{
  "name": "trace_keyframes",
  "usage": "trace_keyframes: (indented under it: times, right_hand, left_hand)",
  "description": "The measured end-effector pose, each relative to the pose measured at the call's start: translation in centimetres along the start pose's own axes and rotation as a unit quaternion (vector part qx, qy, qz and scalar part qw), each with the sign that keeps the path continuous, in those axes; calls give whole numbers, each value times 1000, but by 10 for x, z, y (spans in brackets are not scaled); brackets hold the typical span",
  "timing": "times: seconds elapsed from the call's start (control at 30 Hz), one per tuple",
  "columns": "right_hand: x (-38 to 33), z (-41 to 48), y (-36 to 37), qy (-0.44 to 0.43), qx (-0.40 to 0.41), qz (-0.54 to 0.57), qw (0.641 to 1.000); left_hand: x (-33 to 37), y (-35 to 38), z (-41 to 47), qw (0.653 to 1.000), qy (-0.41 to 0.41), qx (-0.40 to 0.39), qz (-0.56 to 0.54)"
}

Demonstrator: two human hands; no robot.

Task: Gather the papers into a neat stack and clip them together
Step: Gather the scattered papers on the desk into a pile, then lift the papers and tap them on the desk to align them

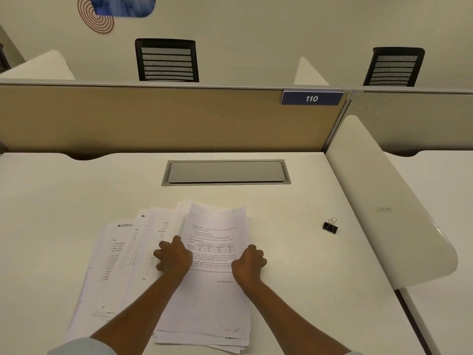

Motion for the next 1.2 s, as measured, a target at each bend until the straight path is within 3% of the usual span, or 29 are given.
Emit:
trace_keyframes:
  times: [0.27, 0.4, 0.53, 0.67, 0.8, 0.9, 1.07, 1.2]
  right_hand:
    - [3, 2, 1, -15, -4, 86, 996]
    - [5, 3, 1, 0, -7, 135, 991]
    - [12, 4, 6, 24, -29, 200, 979]
    - [11, 3, 7, 37, -56, 208, 976]
    - [8, 1, 0, 46, -24, 140, 989]
    - [6, -5, -4, 39, -19, 194, 980]
    - [-2, -17, -28, -29, 5, 295, 955]
    - [-19, -26, -52, -86, -16, 364, 927]
  left_hand:
    - [-5, -5, 9, 993, 53, -9, -101]
    - [-4, -6, 9, 983, 33, -28, -181]
    - [-2, -3, 7, 942, 32, -105, -318]
    - [-4, 0, 7, 916, 88, -165, -356]
    - [3, -3, 4, 893, 122, -211, -378]
    - [6, -11, -8, 852, 137, -254, -437]
    - [11, -38, -21, 784, 167, -297, -519]
    - [17, -60, -25, 749, 183, -311, -556]
Point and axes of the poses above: each hand's wrist, its own z-axis towards the middle knuckle, its own y-axis out of the palm, x = y × z, the point moved 6 cm from there along z, towards the middle knuckle, and after that the axes turned 5 degrees about -x, right-handed, at the moved point
